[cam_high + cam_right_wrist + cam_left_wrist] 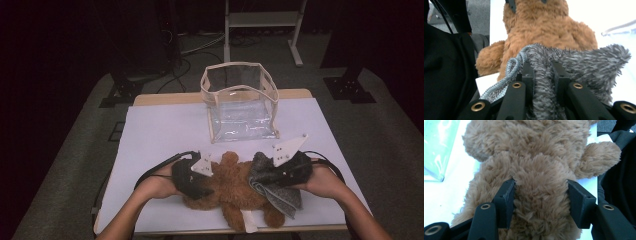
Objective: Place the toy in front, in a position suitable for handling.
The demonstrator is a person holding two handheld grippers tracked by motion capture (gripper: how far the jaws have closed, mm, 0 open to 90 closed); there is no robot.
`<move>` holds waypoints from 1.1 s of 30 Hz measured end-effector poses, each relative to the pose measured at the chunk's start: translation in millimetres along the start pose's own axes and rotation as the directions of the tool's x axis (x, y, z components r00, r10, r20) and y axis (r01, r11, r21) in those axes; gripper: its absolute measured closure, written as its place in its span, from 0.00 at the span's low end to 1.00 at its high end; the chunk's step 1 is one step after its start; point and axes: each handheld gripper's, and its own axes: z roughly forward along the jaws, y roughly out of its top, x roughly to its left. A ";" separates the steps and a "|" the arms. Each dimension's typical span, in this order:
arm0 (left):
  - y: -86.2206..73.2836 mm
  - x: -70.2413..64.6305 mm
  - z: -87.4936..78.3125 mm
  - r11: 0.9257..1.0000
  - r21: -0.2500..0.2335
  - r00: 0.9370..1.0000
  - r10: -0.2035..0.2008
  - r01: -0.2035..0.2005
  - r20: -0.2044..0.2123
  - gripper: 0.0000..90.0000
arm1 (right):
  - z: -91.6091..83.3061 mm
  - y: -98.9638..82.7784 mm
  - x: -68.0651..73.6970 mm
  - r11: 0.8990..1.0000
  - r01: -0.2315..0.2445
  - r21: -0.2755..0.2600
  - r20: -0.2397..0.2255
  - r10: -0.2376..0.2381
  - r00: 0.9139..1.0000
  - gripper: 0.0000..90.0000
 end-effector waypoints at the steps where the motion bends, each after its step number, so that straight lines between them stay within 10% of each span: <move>1: 1.2 0.2 1.2 1.000 0.004 1.000 0.002 -0.002 0.001 0.48 | 3.0 4.3 0.4 1.000 0.013 -0.004 -0.004 -0.013 1.000 0.84; 7: 1.5 -0.7 1.0 1.000 0.009 1.000 0.005 -0.005 -0.013 0.47 | 30.0 25.0 1.9 0.998 0.065 0.005 -0.033 -0.065 0.997 0.84; 24: -1.5 6.7 -20.2 1.000 0.017 1.000 -0.009 0.009 -0.004 0.46 | 15.8 -11.3 0.7 1.000 -0.021 -0.006 -0.020 0.021 1.000 0.85; 33: -4.3 8.1 -10.3 0.998 0.055 1.000 -0.015 0.015 -0.003 0.46 | 29.7 31.6 -2.4 0.997 0.064 0.038 -0.009 -0.064 0.998 0.84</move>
